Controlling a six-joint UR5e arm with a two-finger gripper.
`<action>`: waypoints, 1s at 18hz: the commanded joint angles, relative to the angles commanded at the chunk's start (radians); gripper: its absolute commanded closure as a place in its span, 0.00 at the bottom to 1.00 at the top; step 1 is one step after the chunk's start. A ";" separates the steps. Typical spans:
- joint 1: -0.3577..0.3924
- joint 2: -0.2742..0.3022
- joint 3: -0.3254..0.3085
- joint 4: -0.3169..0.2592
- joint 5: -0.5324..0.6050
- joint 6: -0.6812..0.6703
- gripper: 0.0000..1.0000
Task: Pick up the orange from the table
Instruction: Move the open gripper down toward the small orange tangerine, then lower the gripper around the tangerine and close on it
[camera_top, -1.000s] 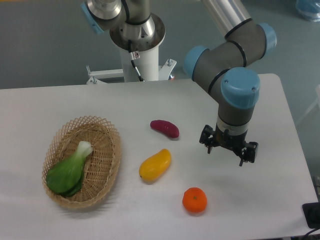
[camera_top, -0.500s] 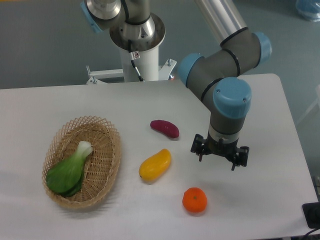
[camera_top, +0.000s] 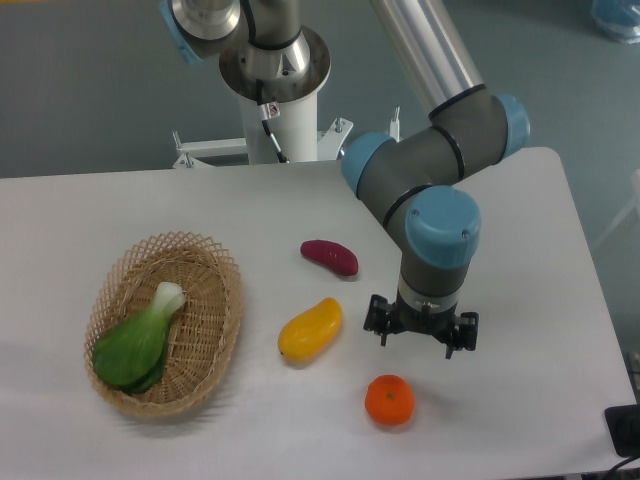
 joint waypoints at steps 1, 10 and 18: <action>-0.005 -0.012 0.003 0.011 0.000 -0.005 0.00; -0.023 -0.107 0.040 0.084 0.009 -0.032 0.00; -0.051 -0.124 0.023 0.081 0.011 -0.026 0.00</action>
